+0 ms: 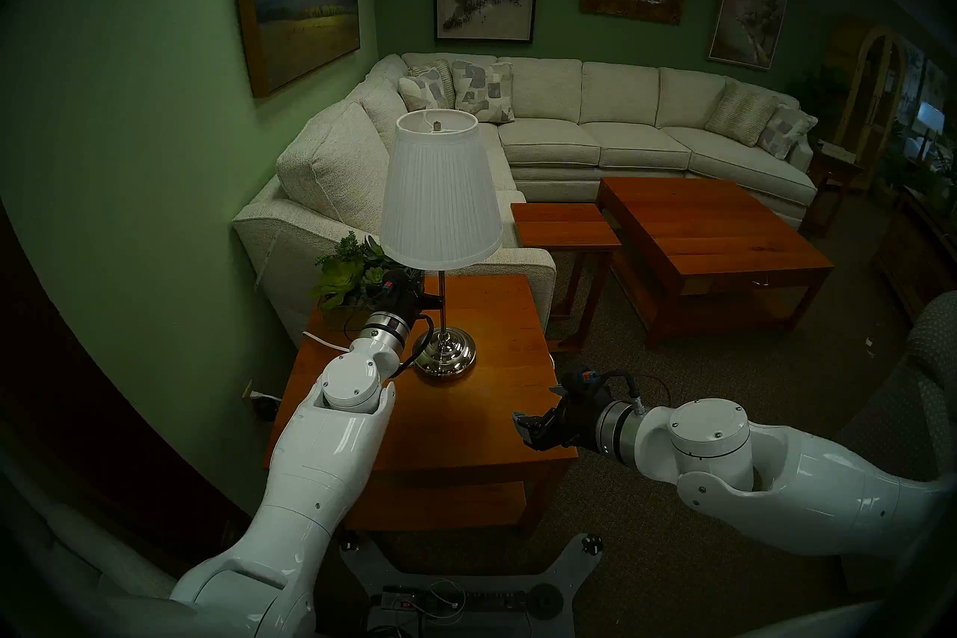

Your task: Pull on string to turn on lamp

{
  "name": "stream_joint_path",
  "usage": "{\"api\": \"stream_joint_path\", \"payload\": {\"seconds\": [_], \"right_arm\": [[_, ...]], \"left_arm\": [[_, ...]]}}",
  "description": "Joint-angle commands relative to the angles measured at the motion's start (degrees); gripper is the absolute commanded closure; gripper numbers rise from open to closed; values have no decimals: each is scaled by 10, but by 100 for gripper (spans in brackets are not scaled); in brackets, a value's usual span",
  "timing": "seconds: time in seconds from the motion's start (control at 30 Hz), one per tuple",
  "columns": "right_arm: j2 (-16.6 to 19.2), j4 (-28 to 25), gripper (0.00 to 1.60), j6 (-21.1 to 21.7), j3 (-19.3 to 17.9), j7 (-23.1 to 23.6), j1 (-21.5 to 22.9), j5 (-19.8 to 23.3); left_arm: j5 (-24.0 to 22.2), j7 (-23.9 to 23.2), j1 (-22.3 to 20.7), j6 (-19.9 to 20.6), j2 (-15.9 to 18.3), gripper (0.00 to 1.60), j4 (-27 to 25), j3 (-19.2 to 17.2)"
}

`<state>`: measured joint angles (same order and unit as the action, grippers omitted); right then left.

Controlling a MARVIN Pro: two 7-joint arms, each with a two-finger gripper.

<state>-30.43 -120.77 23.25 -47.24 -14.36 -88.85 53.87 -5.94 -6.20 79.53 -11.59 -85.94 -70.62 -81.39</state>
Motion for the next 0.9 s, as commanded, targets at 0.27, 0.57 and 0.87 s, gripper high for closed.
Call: {"api": "stream_joint_path", "payload": {"seconds": [0.27, 0.57, 0.87], "right_arm": [[0, -12, 0, -3, -9, -1, 9, 1], [0, -12, 0, -3, -9, -1, 9, 1], [-1, -11, 0, -3, -9, 0, 9, 1]], "left_arm": [[-20, -20, -7, 44, 3, 160, 18, -9], [-20, -22, 4, 38, 3, 160, 18, -8], [-31, -26, 25, 23, 2, 160, -48, -15]]}}
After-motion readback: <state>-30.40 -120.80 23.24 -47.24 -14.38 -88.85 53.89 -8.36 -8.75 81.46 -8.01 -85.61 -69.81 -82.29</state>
